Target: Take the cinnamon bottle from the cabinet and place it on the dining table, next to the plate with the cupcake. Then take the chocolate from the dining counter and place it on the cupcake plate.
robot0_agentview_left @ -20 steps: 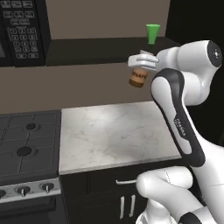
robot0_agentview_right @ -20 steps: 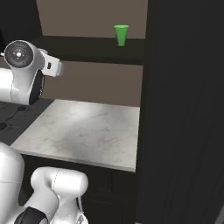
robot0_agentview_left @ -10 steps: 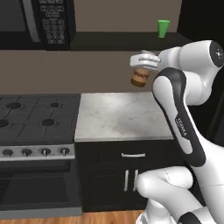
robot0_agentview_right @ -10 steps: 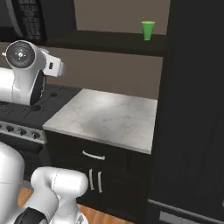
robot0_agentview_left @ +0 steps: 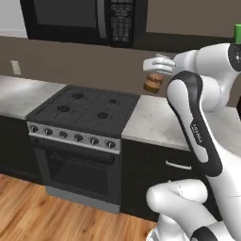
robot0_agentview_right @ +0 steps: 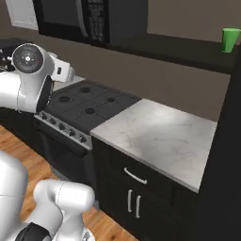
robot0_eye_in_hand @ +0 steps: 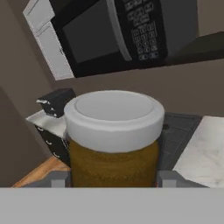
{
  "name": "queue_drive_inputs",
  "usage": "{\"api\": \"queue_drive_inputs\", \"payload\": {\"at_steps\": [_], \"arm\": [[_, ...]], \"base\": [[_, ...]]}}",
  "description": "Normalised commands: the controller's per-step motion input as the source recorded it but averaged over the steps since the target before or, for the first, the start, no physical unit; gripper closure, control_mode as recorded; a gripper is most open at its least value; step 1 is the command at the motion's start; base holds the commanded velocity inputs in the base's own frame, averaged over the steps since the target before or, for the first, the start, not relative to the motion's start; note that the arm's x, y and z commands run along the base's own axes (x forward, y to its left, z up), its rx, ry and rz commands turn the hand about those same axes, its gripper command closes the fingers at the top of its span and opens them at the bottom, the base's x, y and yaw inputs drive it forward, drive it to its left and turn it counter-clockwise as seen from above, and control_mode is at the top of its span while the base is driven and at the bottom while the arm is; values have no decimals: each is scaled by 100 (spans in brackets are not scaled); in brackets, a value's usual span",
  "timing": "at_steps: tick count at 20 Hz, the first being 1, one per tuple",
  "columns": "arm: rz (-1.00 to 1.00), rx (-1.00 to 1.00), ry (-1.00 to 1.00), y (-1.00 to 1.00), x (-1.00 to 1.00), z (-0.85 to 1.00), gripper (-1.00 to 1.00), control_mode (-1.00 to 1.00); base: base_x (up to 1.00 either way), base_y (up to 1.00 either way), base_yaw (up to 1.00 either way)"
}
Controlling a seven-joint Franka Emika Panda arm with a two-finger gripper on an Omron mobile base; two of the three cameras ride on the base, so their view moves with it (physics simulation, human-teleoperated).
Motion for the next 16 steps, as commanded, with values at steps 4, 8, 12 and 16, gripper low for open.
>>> {"api": "queue_drive_inputs", "payload": {"at_steps": [4,8,12,16], "arm": [[0,0,0,0,0,0,100,100],[0,0,0,0,0,0,100,100],[0,0,0,0,0,0,100,100],[0,0,0,0,0,0,100,100]], "base": [[0,9,65],[0,2,68],[0,0,69],[9,0,74]]}}
